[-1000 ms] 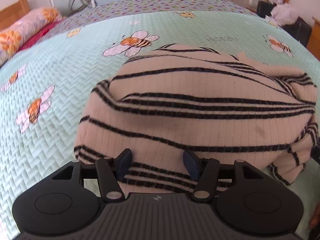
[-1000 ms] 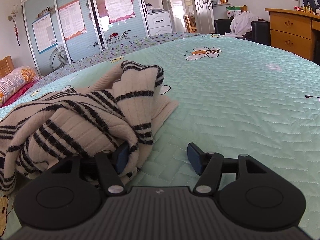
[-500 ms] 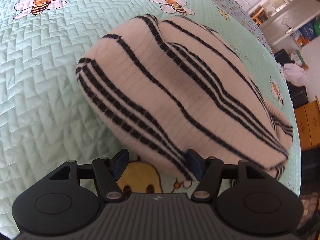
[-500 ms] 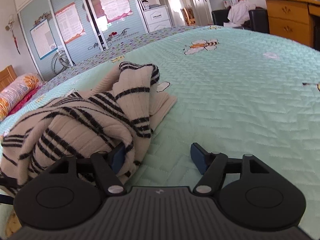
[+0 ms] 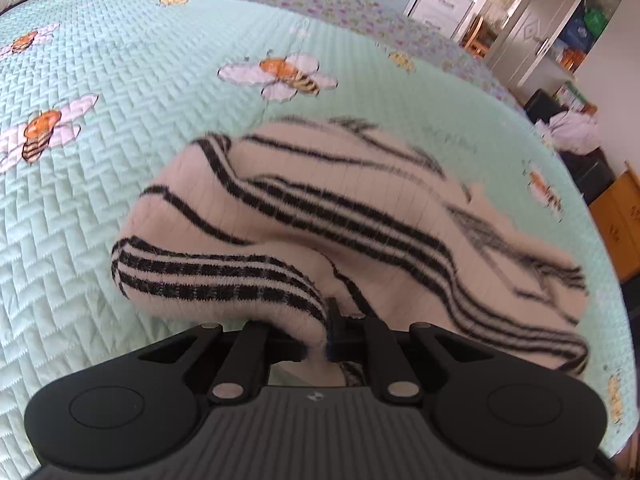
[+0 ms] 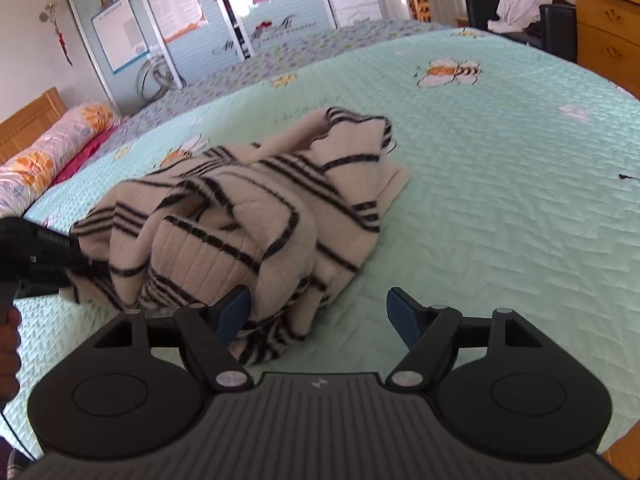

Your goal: Fold clothes

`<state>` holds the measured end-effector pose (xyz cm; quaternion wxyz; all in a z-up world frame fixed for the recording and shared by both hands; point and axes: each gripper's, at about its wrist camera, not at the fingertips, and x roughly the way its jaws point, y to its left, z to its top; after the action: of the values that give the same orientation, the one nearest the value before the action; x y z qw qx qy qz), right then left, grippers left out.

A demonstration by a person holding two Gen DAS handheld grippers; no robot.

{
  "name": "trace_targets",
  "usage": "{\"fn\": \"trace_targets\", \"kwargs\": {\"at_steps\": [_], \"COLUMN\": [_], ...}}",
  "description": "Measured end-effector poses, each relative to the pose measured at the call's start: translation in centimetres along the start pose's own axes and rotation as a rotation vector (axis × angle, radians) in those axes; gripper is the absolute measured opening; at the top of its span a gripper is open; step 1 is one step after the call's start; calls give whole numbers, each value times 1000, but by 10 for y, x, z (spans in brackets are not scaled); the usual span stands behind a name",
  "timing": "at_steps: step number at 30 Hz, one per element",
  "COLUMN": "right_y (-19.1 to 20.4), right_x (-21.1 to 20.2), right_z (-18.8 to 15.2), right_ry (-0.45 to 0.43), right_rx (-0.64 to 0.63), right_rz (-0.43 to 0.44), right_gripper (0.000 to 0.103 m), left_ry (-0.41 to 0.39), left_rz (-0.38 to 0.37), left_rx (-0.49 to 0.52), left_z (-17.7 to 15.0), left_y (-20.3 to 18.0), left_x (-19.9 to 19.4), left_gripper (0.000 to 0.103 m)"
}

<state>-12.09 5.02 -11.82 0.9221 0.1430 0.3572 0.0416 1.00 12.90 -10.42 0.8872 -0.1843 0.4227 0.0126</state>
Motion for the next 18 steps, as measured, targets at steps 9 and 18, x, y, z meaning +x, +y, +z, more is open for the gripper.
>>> {"fn": "trace_targets", "kwargs": {"at_steps": [9, 18], "right_y": [66, 104], "right_x": [-18, -22], "right_z": [-12, 19], "right_ry": [20, 152], "right_rx": [-332, -287], "right_rz": [28, 82], "right_gripper": [75, 84], "left_ry": [-32, -100], "left_rz": [71, 86], "left_rx": [58, 44], "left_z": [-7, -12], "left_y": [4, 13], "left_x": [-26, -62], "left_gripper": [7, 7]}}
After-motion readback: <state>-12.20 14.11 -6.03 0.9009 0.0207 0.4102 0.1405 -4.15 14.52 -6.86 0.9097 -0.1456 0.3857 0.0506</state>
